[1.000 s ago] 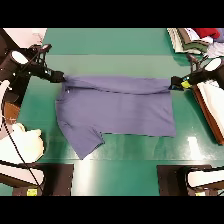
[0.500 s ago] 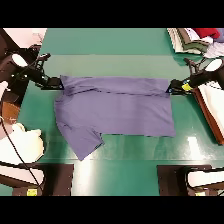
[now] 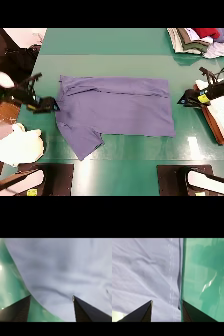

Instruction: Fold the shirts.

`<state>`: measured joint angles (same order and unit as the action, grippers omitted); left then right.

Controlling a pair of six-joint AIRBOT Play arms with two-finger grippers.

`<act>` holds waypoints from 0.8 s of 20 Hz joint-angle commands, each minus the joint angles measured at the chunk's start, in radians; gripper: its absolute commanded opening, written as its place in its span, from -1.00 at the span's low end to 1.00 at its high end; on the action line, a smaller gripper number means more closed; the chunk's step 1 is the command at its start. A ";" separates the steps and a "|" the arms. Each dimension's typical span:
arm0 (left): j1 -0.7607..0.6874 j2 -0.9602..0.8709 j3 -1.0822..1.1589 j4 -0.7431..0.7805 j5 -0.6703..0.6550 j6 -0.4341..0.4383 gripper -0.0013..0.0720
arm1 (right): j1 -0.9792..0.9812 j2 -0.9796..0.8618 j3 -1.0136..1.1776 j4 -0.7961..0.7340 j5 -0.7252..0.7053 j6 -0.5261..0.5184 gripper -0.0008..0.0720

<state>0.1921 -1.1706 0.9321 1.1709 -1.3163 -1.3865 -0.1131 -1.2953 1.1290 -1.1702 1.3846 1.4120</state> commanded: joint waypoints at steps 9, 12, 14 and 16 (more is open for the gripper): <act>0.002 0.171 -0.465 -0.171 0.105 -0.009 0.70 | -0.009 0.172 -0.136 0.000 -0.076 -0.018 0.20; 0.002 0.171 -0.501 -0.227 0.178 -0.007 0.70 | -0.009 0.173 -0.135 0.001 -0.075 -0.018 0.19; 0.002 0.171 -0.501 -0.275 0.202 0.006 0.58 | -0.009 0.174 -0.136 0.000 -0.059 -0.019 0.19; 0.002 0.171 -0.500 -0.294 0.204 0.008 -0.78 | -0.011 0.174 -0.136 -0.005 -0.010 -0.047 0.19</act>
<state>0.1936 -1.0023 0.4412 0.9455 -1.1336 -1.3861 -0.1223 -1.1236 0.9932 -1.1698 1.3258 1.3884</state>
